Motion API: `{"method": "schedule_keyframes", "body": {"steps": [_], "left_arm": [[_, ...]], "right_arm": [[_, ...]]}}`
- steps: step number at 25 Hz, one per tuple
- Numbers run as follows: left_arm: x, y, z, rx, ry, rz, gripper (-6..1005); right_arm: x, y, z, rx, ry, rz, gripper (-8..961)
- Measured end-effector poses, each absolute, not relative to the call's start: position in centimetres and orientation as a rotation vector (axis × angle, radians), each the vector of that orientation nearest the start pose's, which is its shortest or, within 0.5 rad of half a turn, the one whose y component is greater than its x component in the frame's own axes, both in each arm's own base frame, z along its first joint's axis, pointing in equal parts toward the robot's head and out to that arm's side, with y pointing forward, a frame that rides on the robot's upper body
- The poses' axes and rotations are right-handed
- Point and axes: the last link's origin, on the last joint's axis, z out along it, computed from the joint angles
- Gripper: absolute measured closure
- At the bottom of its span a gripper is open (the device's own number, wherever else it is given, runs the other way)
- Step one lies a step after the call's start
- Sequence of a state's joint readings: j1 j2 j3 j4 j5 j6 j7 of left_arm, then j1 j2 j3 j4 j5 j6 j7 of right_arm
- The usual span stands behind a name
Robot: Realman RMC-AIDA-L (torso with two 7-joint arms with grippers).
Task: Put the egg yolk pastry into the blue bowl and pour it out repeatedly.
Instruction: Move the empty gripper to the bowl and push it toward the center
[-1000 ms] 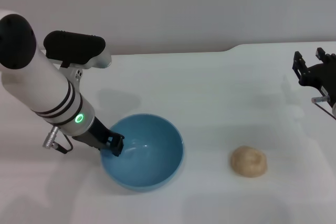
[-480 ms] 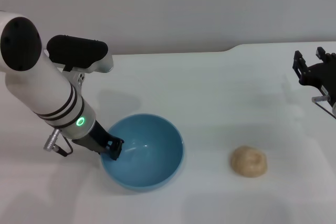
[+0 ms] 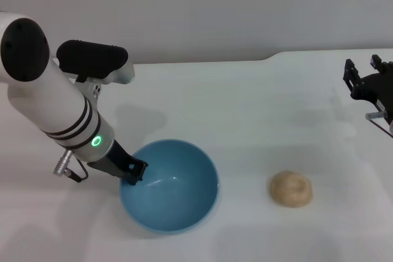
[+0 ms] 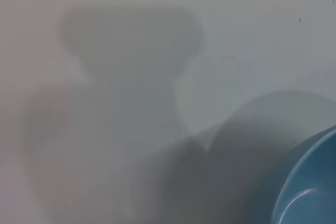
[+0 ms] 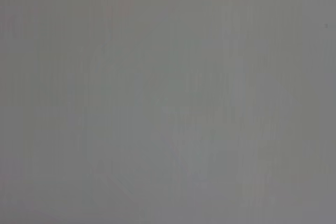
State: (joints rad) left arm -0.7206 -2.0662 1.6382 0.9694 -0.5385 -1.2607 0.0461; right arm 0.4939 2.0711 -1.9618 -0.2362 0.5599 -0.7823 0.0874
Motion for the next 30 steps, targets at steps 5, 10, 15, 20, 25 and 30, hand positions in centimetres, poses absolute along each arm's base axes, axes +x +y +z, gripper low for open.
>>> {"method": "schedule_keyframes", "body": {"steps": [5,10,15,20,25,30], "left_arm": [[-20.8,36.8,-6.6,-2.233,-1.388,0.549,986],[-20.7,36.8,-6.7,-2.248,-1.366,0.548,986],[-19.4,37.3,-7.4,-2.339,-1.299,0.422,987],[-18.9,37.7,-7.5,-2.364,-1.308,0.287,987],[-18.9,37.8,-7.4,-2.36,-1.315,0.286,986],[-18.5,38.3,-6.9,-2.346,-1.331,0.259,989]], "right_arm": [[33.4,36.8,-2.7,-1.679,0.665,0.461,498],[33.3,36.9,-2.7,-1.679,0.665,0.462,500],[33.3,36.9,-2.6,-1.68,0.663,0.46,502],[33.4,37.0,-2.6,-1.679,0.661,0.458,504],[33.4,36.9,-2.6,-1.68,0.661,0.457,506],[33.1,37.1,-3.3,-1.721,0.665,0.438,509]]}}
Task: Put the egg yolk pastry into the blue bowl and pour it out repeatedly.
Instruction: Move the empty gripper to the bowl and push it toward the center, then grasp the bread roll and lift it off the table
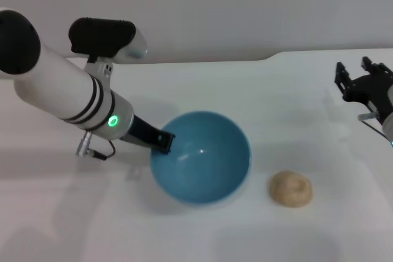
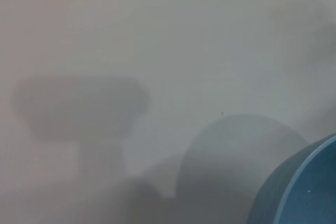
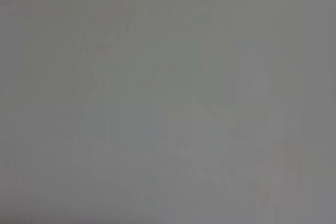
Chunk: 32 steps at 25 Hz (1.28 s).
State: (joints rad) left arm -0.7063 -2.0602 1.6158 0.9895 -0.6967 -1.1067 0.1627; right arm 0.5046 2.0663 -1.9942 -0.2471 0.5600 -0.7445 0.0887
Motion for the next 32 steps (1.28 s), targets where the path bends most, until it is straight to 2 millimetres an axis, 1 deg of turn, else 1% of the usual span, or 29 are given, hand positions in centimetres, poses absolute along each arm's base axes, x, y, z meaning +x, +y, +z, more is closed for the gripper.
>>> {"method": "schedule_keyframes", "body": {"steps": [2,5,6,9,12,15,17,22,23,24,28,32], "left_arm": [[-18.4,38.7,-6.5,-2.329,-1.349,0.229,989],[-18.5,39.7,-5.2,-2.271,-1.412,0.133,991],[-18.6,39.9,-4.9,-2.258,-1.423,0.116,992],[-18.9,40.2,-4.4,-2.232,-1.443,0.088,993],[-19.3,40.5,-3.9,-2.207,-1.456,0.068,992],[-19.5,40.8,-3.7,-2.184,-1.451,0.042,992],[-19.7,41.0,-3.6,-2.17,-1.441,0.021,992],[-20.0,41.2,-3.6,-2.149,-1.426,-0.011,993],[-20.1,41.2,-3.6,-2.145,-1.426,-0.015,994],[-20.1,41.2,-3.6,-2.144,-1.427,-0.015,994],[-20.4,40.9,-3.8,-2.143,-1.434,-0.008,993],[-20.5,40.7,-4.0,-2.149,-1.425,0.005,992]], "right_arm": [[32.7,37.3,-3.7,-1.739,0.681,0.443,509],[31.6,37.7,-4.6,-1.776,0.73,0.463,511],[31.6,37.7,-4.6,-1.776,0.73,0.463,511],[30.8,38.4,-4.6,-1.809,0.81,0.459,512],[29.6,39.0,-4.3,-1.849,0.89,0.421,513],[28.1,39.3,-3.4,-1.866,0.95,0.358,515],[27.2,39.4,-2.1,-1.873,0.988,0.267,516],[25.6,38.5,0.3,-1.955,1.041,0.082,518],[25.2,38.1,0.9,-2.011,1.071,0.046,518],[25.1,37.9,1.1,-2.032,1.073,0.038,518],[24.4,36.9,2.0,-2.202,1.174,-0.002,520],[24.4,36.3,1.8,-2.292,1.241,-0.105,522]]}}
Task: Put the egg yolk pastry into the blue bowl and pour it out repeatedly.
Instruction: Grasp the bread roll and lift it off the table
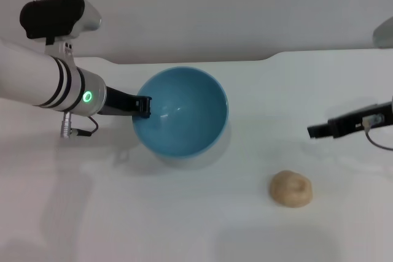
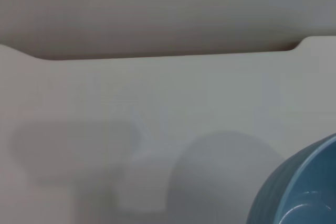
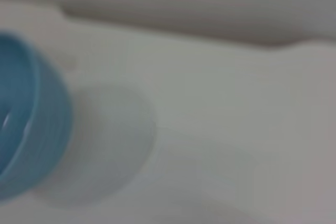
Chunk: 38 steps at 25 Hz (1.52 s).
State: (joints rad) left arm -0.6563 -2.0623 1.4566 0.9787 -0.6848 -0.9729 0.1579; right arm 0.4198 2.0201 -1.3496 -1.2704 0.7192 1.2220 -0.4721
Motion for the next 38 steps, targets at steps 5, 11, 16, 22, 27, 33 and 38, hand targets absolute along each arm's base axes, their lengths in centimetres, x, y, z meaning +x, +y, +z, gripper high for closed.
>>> {"method": "schedule_keyframes", "body": {"steps": [5,11,16,22,27,33,38], "left_arm": [[-20.5,40.5,-4.2,-2.172,-1.401,0.03,993],[-20.6,40.4,-4.3,-2.176,-1.393,0.036,992],[-20.6,40.3,-4.4,-2.18,-1.388,0.04,991],[-20.5,40.2,-4.6,-2.192,-1.376,0.052,991],[-20.2,40.3,-4.6,-2.196,-1.369,0.049,990],[-20.0,40.4,-4.6,-2.201,-1.361,0.047,989],[-19.8,40.5,-4.6,-2.203,-1.36,0.042,989]], "right_arm": [[24.2,35.3,0.9,-2.367,1.301,-0.199,524],[24.1,34.5,0.3,-2.374,1.391,-0.196,526],[24.9,34.1,-0.7,-2.373,1.458,-0.225,528],[25.6,34.0,-1.7,-2.361,1.49,-0.294,531],[26.3,34.3,-2.4,-2.341,1.509,-0.308,533],[26.7,35.2,-2.9,-2.314,1.492,-0.301,535],[26.7,35.5,-3.7,-2.317,1.499,-0.316,569]]}}
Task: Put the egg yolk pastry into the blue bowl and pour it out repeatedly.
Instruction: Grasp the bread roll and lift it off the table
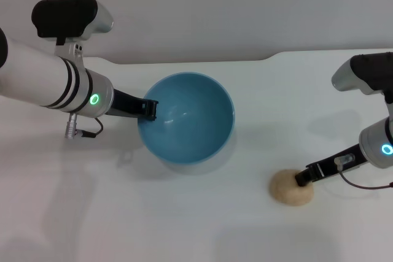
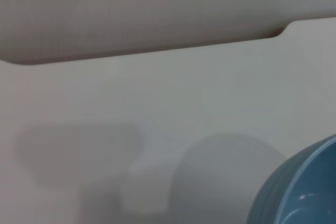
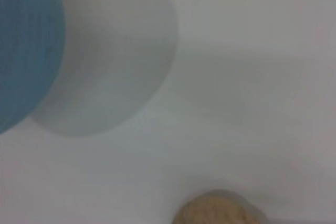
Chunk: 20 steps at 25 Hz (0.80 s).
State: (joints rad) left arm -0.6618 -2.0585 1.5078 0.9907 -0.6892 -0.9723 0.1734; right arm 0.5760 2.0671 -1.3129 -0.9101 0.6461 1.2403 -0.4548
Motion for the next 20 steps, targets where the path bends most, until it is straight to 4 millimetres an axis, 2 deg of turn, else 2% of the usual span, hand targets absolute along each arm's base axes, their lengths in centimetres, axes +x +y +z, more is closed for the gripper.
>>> {"method": "schedule_keyframes", "body": {"steps": [6,11,20], "left_arm": [[-19.7,40.6,-4.6,-2.205,-1.353,0.042,988],[-19.5,40.6,-4.5,-2.21,-1.343,0.038,988],[-19.2,40.4,-4.5,-2.249,-1.308,0.065,989]], "right_arm": [[26.6,36.0,-4.0,-2.309,1.489,-0.298,763],[26.5,36.2,-4.1,-2.317,1.472,-0.283,758],[25.5,36.2,-4.0,-2.365,1.447,-0.238,860]]}}
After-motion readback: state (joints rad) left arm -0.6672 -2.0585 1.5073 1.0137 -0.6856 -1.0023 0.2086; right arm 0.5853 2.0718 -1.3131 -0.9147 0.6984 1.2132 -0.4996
